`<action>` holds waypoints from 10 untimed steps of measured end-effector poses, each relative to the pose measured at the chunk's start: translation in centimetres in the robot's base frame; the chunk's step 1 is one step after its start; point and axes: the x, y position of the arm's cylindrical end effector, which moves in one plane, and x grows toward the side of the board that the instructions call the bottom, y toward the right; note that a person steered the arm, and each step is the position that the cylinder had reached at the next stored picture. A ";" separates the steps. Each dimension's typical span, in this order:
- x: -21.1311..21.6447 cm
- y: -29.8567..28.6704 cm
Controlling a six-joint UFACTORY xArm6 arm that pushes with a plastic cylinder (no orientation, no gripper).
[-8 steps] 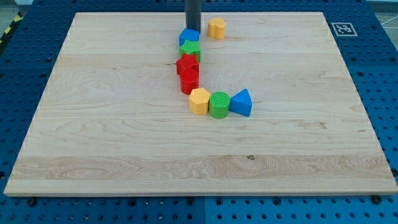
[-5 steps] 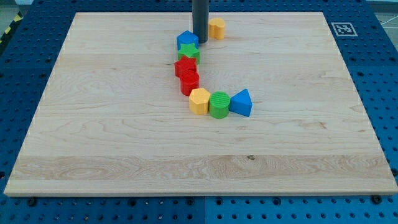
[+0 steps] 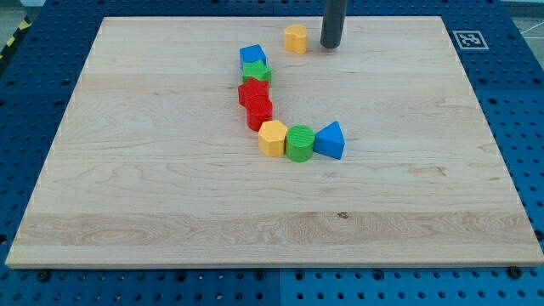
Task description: Push yellow heart to the top left
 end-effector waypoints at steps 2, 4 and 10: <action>-0.3 -2.8; -0.3 -7.8; -0.3 -21.5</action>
